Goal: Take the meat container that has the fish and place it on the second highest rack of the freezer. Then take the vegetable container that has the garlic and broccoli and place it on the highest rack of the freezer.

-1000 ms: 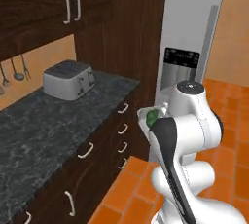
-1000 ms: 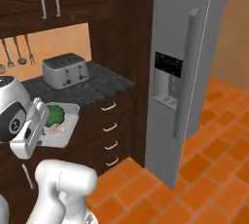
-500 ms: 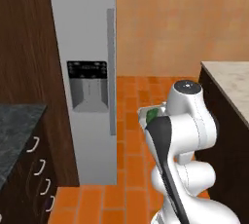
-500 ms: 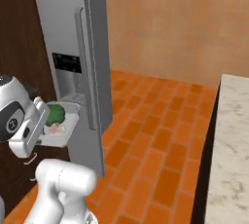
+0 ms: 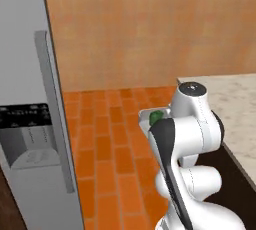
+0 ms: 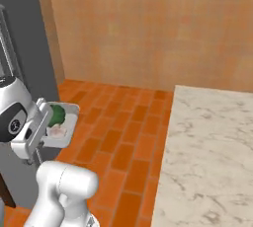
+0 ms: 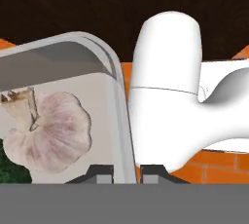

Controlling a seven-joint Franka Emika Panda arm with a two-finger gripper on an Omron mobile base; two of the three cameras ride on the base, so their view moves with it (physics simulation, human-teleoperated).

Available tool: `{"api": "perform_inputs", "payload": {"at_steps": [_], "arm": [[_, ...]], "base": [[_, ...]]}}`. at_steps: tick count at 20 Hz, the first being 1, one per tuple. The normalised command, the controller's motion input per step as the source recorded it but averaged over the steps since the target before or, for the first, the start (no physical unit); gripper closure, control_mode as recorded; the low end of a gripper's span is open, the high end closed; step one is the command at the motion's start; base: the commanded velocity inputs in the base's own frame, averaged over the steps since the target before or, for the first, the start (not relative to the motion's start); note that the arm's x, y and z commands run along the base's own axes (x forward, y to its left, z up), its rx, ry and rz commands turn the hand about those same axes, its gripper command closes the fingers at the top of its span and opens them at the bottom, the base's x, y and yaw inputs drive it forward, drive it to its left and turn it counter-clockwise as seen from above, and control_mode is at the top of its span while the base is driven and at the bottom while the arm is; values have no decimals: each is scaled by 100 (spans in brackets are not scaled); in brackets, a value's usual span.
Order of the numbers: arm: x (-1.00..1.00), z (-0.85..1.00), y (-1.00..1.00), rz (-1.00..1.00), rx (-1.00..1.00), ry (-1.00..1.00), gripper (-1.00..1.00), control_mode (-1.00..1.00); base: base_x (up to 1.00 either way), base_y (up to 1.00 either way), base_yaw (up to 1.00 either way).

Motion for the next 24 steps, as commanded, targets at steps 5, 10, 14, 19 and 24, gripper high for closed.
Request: {"api": "perform_inputs", "payload": {"at_steps": [5, 10, 14, 19, 24], "arm": [[0, 0, 0, 0, 0, 0, 100, 100], [0, 0, 0, 0, 0, 0, 100, 100], [0, 0, 0, 0, 0, 0, 100, 100], [0, 0, 0, 0, 0, 0, 100, 100], [0, 0, 0, 0, 0, 0, 100, 100]], "base": [[100, -85, -17], [100, -5, 7], [100, -6, 12], [100, -55, 0], [100, -57, 2]]}}
